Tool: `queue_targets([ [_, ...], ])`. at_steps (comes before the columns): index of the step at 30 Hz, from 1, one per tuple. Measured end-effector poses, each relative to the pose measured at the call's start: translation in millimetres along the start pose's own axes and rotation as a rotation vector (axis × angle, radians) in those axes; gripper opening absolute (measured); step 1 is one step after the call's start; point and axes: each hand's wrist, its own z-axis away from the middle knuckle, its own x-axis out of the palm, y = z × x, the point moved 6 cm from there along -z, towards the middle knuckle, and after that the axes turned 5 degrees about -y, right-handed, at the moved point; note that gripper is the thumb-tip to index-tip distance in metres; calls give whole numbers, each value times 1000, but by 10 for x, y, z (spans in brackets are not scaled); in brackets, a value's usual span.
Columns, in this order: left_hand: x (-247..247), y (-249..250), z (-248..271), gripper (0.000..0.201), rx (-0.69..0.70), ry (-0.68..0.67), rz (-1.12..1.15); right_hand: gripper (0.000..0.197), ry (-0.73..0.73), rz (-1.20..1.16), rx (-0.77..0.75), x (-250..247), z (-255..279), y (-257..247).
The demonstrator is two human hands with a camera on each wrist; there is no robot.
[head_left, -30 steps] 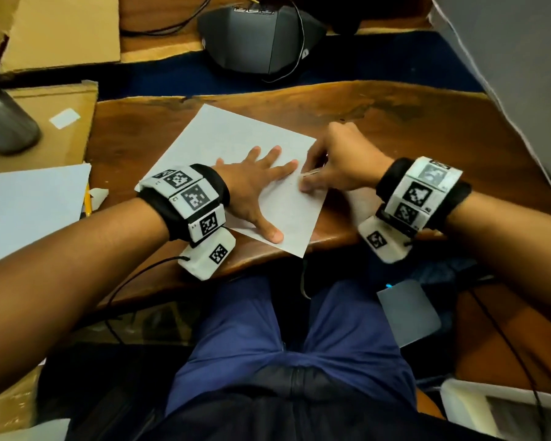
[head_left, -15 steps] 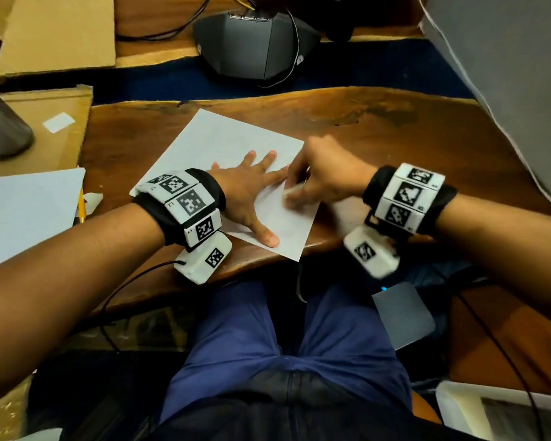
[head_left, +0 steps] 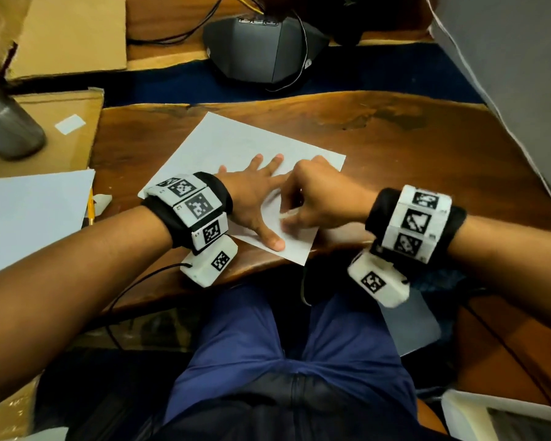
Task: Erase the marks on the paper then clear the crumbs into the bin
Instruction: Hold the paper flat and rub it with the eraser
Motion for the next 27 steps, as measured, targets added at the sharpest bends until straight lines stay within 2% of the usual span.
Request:
queue_targets([
  [1, 2, 4, -3, 138, -1, -2, -1, 12, 5, -10, 40, -69, -22, 89],
  [3, 8, 4, -4, 139, -7, 2, -6, 15, 125, -39, 181, -342, -105, 391],
  [5, 13, -5, -4, 140, -12, 10, -11, 14, 231, -40, 237, -459, -139, 548],
  [7, 10, -10, -4, 139, -8, 12, -5, 11, 177, -2, 159, -282, -113, 355],
  [9, 7, -7, -5, 137, 1, 10, 0, 9, 51, 10, 46, -44, -20, 78],
  [10, 4, -6, -3, 137, 1, 6, 1, 10, 18, -7, 52, -48, -15, 92],
  [11, 12, -2, -11, 138, 0, 4, 0, 11, 33, -35, 98, -134, -48, 211],
  [14, 22, -21, -20, 141, -11, 5, 2, 14, 193, -77, 252, -482, -154, 560],
  [16, 12, -25, -17, 140, -8, 9, 8, 11, 204, -26, 213, -403, -152, 455],
  [19, 16, -2, -16, 138, 5, 0, 22, 12, 29, 5, 19, 45, 38, -77],
  [21, 19, -4, -5, 139, -2, -2, 16, 15, -18, -5, 25, 27, 39, -39],
  [25, 17, -4, -7, 141, -13, 25, -12, 15, 216, -31, 224, -435, -129, 530],
  [27, 17, -13, -11, 141, -16, 25, -14, 11, 211, -43, 202, -318, -87, 439],
])
